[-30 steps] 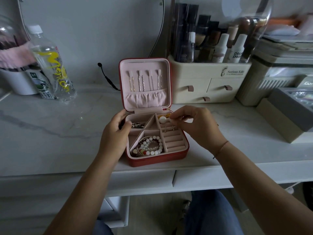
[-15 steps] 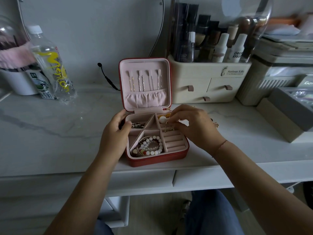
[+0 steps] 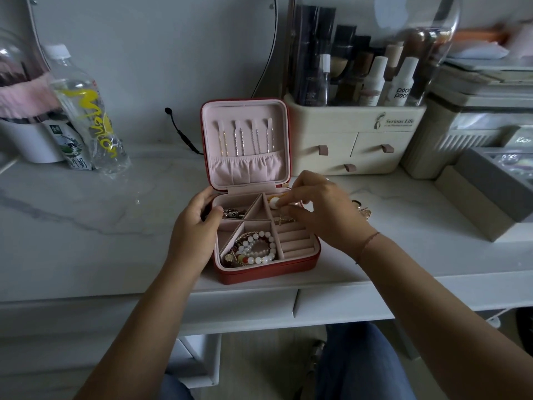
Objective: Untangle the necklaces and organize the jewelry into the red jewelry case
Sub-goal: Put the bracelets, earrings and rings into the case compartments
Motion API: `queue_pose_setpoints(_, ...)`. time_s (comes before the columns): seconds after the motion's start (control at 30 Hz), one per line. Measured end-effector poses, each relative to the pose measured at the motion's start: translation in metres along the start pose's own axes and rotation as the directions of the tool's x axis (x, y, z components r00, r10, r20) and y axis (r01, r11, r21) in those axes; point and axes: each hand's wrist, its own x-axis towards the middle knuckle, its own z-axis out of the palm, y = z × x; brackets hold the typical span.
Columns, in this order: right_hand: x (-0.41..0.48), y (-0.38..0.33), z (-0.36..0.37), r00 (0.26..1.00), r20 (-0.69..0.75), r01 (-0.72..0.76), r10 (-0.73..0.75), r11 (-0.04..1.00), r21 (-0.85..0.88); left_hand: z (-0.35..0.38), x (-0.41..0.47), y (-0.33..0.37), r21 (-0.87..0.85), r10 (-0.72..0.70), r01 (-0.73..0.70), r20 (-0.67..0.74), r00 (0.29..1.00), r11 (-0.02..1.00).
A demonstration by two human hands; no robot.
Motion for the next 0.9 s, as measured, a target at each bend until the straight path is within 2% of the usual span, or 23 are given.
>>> queue_pose_setpoints(0.27,0.010,0.002,-0.001,0.994,0.048,-0.100,0.098,0.995,0.026,0.000,0.000,0.000,-0.007,0.014,-0.014,-0.002,1.000,1.000)
queue_pose_setpoints(0.57,0.009,0.003,-0.006,0.992,0.116,-0.052,0.057,0.997,-0.050,0.001,0.001,-0.001,0.004,0.020,-0.020,-0.002,1.000,1.000)
queue_pose_setpoints(0.9,0.004,0.005,-0.014,0.983,0.162,-0.101,0.091,0.993,0.055,0.000,0.001,0.000,-0.009,0.031,-0.031,-0.004,1.000,0.999)
